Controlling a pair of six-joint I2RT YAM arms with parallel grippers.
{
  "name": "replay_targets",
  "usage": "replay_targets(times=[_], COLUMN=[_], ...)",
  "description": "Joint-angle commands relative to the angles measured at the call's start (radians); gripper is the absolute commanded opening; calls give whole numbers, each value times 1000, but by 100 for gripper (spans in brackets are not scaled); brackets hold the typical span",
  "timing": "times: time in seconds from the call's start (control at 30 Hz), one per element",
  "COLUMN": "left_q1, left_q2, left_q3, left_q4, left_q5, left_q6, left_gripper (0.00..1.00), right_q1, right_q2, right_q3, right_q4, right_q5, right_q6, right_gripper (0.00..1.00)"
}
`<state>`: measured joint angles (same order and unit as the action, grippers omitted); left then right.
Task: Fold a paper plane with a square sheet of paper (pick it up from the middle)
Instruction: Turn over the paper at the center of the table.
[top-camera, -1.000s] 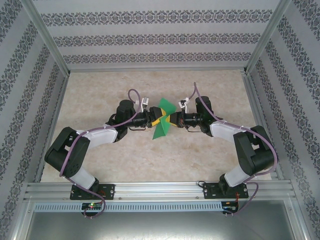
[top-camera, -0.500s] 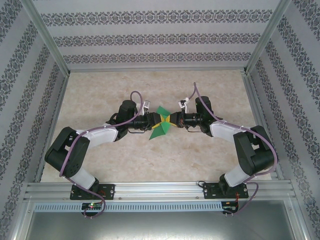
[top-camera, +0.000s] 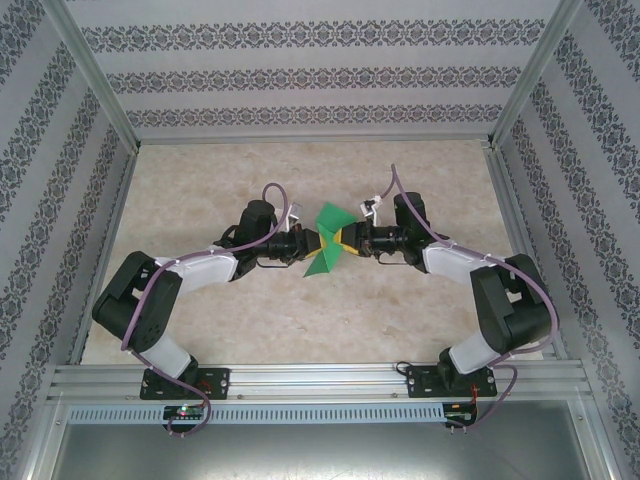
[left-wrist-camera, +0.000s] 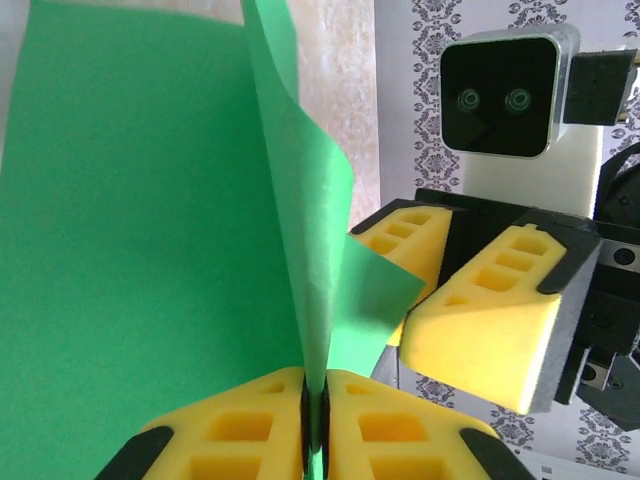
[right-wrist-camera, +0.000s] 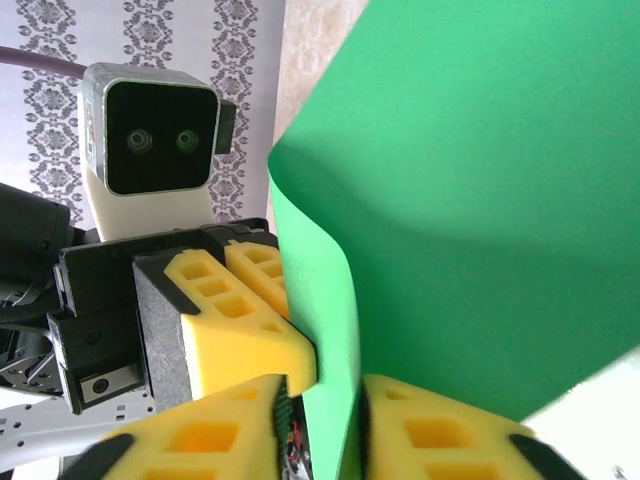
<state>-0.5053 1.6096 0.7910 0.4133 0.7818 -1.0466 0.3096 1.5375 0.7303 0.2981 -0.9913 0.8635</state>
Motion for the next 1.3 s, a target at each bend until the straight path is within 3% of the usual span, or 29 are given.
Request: replay_targets(times=[0.0,0.17,0.57,0.97,1.27], left_q1=[-12,-12,-12,-13,-12], left_q2=[0,3,6,20,55], left_q3=[32,30,28,6,-9], left_q4=[-1,55,182,277,300], left_q5=[-3,-19,-10,-12,-8], left_q6=[8,-34,-137,-195,-199], left_gripper=[14,14,12,13,13], right_q1=[-24,-44,16,72,64], right_q2=[-69,-153,-189,-94,-115], right_q3=[15,-11,-98,-94,-94], right_q4=[-130,-244,-4,181,196], right_q5=[31,94,95,82,63], right_q6=[-107,-163,71,203,236], right_gripper=[33,43,59,57,46])
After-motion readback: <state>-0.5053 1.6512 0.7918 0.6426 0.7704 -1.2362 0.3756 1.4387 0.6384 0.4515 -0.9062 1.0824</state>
